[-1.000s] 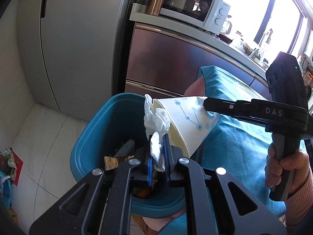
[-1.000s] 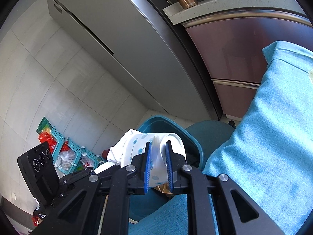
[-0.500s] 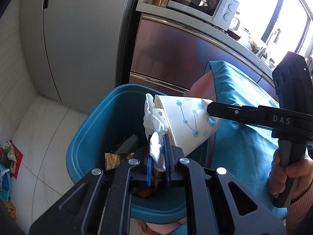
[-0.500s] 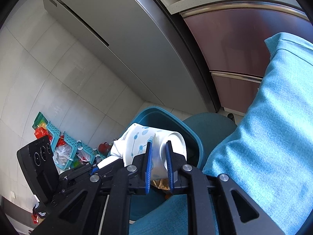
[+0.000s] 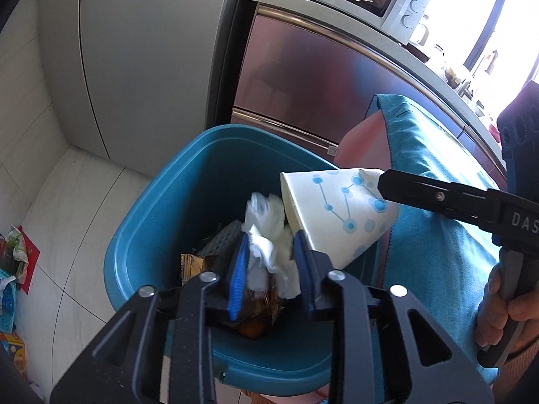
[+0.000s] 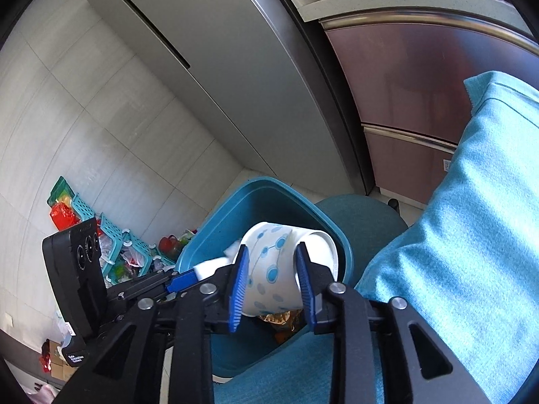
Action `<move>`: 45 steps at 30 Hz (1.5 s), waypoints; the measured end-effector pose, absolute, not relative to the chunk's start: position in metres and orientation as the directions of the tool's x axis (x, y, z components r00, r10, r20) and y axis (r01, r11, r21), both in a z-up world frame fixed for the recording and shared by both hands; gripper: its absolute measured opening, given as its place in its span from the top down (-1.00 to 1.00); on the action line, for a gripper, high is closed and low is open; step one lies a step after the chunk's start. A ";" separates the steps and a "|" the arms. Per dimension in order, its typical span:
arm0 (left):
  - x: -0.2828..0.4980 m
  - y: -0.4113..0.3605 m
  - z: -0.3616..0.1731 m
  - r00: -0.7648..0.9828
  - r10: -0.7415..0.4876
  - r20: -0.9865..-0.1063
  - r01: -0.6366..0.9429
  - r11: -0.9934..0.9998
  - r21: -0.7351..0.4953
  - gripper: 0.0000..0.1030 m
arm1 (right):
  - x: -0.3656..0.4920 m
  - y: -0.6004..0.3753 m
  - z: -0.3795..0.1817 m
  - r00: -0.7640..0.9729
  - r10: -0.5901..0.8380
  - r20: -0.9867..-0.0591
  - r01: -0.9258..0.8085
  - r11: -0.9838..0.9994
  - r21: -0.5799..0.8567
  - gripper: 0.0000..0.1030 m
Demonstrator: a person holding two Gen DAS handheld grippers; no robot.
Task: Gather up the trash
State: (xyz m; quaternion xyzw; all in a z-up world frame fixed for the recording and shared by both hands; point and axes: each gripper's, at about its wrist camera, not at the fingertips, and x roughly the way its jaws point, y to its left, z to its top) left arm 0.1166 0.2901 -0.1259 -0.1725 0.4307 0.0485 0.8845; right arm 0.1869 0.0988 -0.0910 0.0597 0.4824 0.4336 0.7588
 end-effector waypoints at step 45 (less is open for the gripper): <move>-0.008 0.151 -0.015 0.930 0.056 -0.364 -0.086 0.994 -0.068 -0.91 | 0.021 -0.111 -0.021 0.849 0.398 -0.348 -0.411 0.911 0.040 -0.87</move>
